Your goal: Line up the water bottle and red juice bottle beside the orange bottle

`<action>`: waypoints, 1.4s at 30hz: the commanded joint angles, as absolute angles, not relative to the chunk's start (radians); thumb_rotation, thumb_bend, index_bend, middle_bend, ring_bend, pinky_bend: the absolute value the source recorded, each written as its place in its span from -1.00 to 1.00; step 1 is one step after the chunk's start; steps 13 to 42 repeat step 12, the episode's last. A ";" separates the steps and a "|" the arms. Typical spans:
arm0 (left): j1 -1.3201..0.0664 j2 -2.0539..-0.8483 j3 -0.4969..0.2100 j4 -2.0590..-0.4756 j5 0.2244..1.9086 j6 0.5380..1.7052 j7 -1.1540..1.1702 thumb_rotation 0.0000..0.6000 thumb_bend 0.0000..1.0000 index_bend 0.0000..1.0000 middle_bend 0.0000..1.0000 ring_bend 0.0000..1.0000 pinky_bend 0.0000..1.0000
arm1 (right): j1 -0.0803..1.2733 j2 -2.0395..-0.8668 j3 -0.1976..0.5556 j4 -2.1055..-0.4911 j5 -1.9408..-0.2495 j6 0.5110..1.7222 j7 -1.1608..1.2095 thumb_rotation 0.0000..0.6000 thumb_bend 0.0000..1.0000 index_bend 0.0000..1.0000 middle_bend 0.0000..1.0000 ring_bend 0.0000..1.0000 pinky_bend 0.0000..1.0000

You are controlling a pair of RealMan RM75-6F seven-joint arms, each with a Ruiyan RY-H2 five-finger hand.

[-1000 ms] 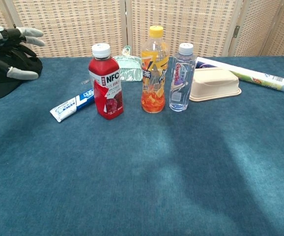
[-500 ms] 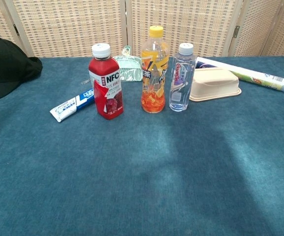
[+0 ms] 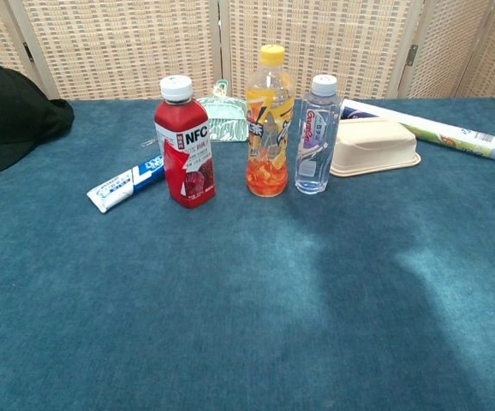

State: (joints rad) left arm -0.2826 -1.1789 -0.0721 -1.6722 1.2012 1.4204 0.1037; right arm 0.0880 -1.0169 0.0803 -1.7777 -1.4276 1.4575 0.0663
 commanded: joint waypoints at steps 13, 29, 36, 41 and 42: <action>-0.199 -1.187 -0.058 -1.731 1.288 1.520 0.130 1.00 -0.70 -0.77 -0.84 -0.65 -0.50 | 0.069 -1.006 0.052 -1.826 -1.475 1.465 0.065 1.00 -0.63 -0.59 -0.59 -0.86 -0.79; -0.199 -1.187 -0.058 -1.731 1.288 1.520 0.130 1.00 -0.70 -0.77 -0.84 -0.65 -0.50 | 0.069 -1.006 0.052 -1.826 -1.475 1.465 0.065 1.00 -0.63 -0.59 -0.59 -0.86 -0.79; -0.199 -1.187 -0.058 -1.731 1.288 1.520 0.130 1.00 -0.70 -0.77 -0.84 -0.65 -0.50 | 0.069 -1.006 0.052 -1.826 -1.475 1.465 0.065 1.00 -0.63 -0.59 -0.59 -0.86 -0.79; -0.199 -1.187 -0.058 -1.731 1.288 1.520 0.130 1.00 -0.70 -0.77 -0.84 -0.65 -0.50 | 0.069 -1.006 0.052 -1.826 -1.475 1.465 0.065 1.00 -0.63 -0.59 -0.59 -0.86 -0.79; -0.199 -1.187 -0.058 -1.731 1.288 1.520 0.130 1.00 -0.70 -0.77 -0.84 -0.65 -0.50 | 0.069 -1.006 0.052 -1.826 -1.475 1.465 0.065 1.00 -0.63 -0.59 -0.59 -0.86 -0.79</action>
